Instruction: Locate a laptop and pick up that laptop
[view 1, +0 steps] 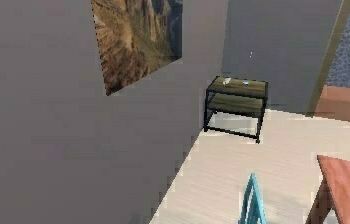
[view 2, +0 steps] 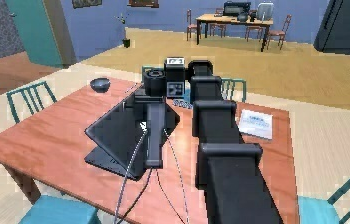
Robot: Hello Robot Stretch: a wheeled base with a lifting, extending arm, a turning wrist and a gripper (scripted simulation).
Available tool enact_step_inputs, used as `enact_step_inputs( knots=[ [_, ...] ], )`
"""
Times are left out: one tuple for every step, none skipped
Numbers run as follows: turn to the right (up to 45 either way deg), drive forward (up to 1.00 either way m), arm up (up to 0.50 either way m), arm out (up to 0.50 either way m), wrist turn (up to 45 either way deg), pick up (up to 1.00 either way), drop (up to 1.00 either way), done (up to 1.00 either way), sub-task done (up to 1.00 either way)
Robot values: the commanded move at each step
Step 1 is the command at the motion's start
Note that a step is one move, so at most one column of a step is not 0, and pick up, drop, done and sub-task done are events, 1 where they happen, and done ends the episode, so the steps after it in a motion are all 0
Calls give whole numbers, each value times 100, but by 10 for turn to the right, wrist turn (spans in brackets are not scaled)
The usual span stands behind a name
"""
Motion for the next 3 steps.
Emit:
enact_step_inputs(
  knots=[
    [0,0,0,0,450,0,0,0,0],
    [0,0,0,0,450,0,0,0,0],
    [0,0,0,0,450,0,0,0,0]
  ],
)
